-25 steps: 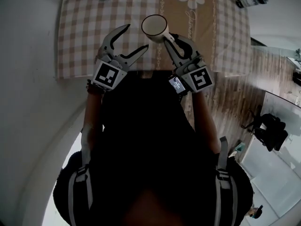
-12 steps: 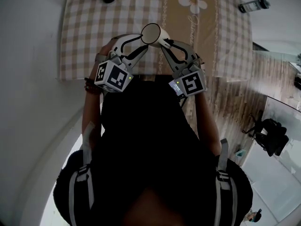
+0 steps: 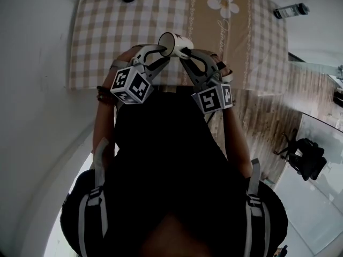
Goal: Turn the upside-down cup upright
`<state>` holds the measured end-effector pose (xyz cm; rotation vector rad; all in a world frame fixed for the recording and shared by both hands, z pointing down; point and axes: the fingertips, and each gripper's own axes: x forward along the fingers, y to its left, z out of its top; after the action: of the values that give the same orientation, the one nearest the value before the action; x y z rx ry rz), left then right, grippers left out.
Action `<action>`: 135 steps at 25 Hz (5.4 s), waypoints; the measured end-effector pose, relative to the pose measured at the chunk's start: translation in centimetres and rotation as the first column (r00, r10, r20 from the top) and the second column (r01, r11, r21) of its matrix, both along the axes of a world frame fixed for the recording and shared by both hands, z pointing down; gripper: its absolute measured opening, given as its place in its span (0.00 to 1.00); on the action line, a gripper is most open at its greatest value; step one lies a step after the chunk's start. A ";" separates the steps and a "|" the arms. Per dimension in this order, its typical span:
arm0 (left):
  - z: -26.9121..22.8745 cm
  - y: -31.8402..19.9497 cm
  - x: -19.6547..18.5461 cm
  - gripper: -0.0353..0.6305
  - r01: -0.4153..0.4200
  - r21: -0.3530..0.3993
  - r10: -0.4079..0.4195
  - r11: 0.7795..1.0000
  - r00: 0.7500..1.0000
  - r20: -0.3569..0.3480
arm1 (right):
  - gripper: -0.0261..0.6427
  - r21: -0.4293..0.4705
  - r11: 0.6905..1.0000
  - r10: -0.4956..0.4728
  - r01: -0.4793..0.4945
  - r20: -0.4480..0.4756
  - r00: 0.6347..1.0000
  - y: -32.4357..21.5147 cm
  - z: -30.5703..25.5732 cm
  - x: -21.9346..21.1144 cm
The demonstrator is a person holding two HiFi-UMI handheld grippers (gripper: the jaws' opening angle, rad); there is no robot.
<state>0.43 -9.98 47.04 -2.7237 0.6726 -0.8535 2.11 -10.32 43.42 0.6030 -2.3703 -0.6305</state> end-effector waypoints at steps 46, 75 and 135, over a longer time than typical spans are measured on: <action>-0.8 0.9 0.8 0.11 -0.015 -0.227 -0.062 0.974 0.942 -0.329 | 0.10 0.264 0.953 0.144 -0.151 0.047 0.989 -4.1 -1.8 -1.6; 0.6 -1.8 -3.0 0.20 0.128 -0.232 -0.212 0.964 0.898 -0.385 | 0.08 0.484 0.875 0.046 0.028 -0.139 0.989 -1.1 -3.4 -2.1; -3.1 -0.4 -0.4 0.27 0.106 -0.024 -0.106 0.994 0.906 -0.409 | 0.58 -0.298 0.893 0.447 -0.338 0.494 0.745 -5.1 -1.2 2.6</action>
<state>0.01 -10.39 43.99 -2.9156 0.9034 -0.2907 4.69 -15.39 42.24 1.3036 -2.6449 -0.0194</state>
